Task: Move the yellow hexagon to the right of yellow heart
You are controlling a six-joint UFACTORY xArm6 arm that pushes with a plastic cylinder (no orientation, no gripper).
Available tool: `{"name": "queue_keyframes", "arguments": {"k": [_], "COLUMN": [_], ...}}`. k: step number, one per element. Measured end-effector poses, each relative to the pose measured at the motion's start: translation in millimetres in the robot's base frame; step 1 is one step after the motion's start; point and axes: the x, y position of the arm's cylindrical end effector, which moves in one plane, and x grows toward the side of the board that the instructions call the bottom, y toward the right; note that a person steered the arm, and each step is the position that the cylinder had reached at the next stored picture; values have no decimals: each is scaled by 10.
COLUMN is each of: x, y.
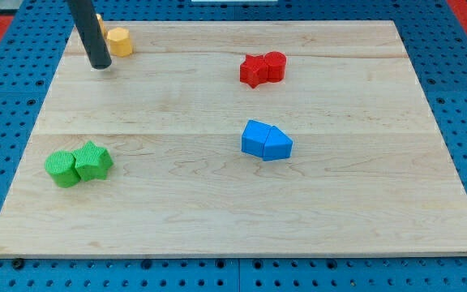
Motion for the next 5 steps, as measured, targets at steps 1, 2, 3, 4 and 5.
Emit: {"name": "queue_keyframes", "arguments": {"k": [1, 2, 3, 4, 5], "x": [-99, -277, -518, -624, -624], "y": [84, 89, 89, 89, 134]}}
